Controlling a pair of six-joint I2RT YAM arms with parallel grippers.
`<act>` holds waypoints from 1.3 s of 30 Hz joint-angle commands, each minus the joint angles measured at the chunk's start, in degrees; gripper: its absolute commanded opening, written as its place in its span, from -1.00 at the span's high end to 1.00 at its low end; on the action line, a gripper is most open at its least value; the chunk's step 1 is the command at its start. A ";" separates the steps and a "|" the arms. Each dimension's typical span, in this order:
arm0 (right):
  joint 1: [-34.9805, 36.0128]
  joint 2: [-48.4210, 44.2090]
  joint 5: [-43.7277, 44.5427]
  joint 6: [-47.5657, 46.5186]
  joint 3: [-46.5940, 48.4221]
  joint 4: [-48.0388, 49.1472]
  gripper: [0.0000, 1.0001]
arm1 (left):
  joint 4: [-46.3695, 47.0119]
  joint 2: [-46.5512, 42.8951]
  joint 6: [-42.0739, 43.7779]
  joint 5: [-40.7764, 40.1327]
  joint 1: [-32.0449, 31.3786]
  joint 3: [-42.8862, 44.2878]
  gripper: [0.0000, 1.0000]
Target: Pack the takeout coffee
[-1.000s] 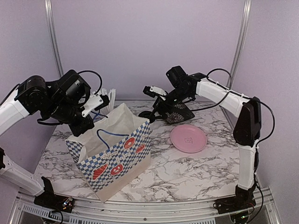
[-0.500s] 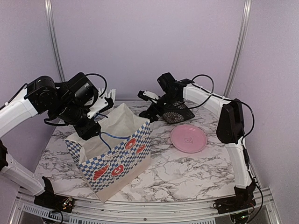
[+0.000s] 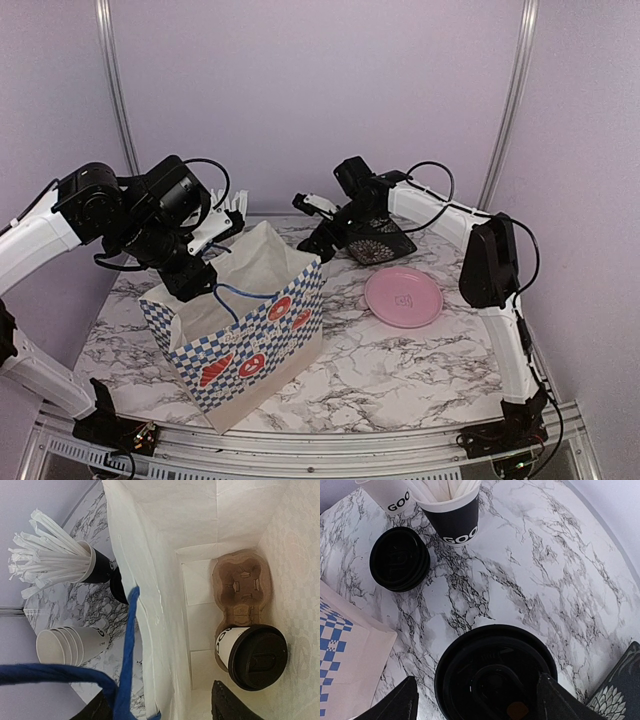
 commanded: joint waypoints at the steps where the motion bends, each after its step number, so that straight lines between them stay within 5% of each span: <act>1: 0.65 -1.38 1.54 1.60 -0.28 1.79 -0.58 | -1.03 0.31 -0.53 1.15 0.25 0.94 -0.28; 17: 0.63 -6.59 0.11 1.56 -1.34 3.10 -0.66 | -1.00 0.36 0.05 2.24 0.25 0.58 -0.28; 39: 0.67 -0.37 5.13 1.85 -0.44 -0.60 -0.78 | -1.00 0.57 0.18 2.71 0.25 0.40 -0.28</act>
